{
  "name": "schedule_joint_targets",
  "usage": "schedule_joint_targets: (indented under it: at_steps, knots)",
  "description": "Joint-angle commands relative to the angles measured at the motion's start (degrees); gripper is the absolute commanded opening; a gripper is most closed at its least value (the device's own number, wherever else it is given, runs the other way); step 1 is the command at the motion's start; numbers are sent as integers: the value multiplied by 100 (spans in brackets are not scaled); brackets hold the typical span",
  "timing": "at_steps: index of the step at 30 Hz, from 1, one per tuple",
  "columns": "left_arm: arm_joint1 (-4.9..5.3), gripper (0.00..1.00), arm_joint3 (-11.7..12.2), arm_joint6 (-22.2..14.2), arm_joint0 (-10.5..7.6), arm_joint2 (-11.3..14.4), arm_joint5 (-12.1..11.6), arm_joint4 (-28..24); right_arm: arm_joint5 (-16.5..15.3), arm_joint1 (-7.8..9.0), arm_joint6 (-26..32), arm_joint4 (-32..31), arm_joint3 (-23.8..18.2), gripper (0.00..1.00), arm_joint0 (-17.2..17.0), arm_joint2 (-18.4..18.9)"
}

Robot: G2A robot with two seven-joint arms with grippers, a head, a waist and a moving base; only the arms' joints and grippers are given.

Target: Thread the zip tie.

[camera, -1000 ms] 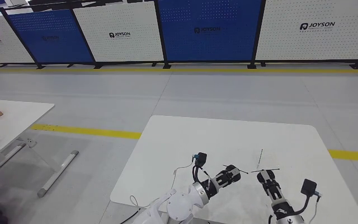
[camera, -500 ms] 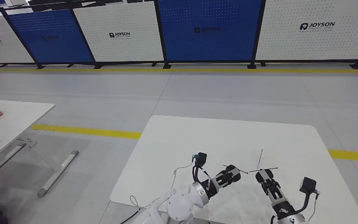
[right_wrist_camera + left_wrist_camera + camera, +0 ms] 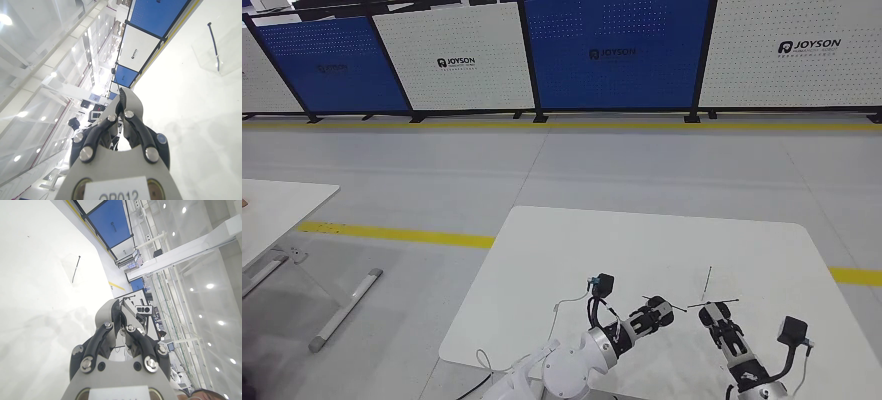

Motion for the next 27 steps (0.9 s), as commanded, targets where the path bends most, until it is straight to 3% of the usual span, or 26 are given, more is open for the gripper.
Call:
schedule_joint_targets:
  at_steps: [1, 11, 27]
  knots:
    - [0, 0, 0, -2, 0, 0, 2, 1, 0, 0, 0, 0, 0, 0, 0, 0]
    - [0, 0, 4, 2, 2, 2, 2, 2, -62, -14, -102, -52, -48, 0, -75, -20]
    - [-15, 0, 217, 135, -41, 12, 181, 84, -102, -18, -156, 57, -53, 0, -121, 52]
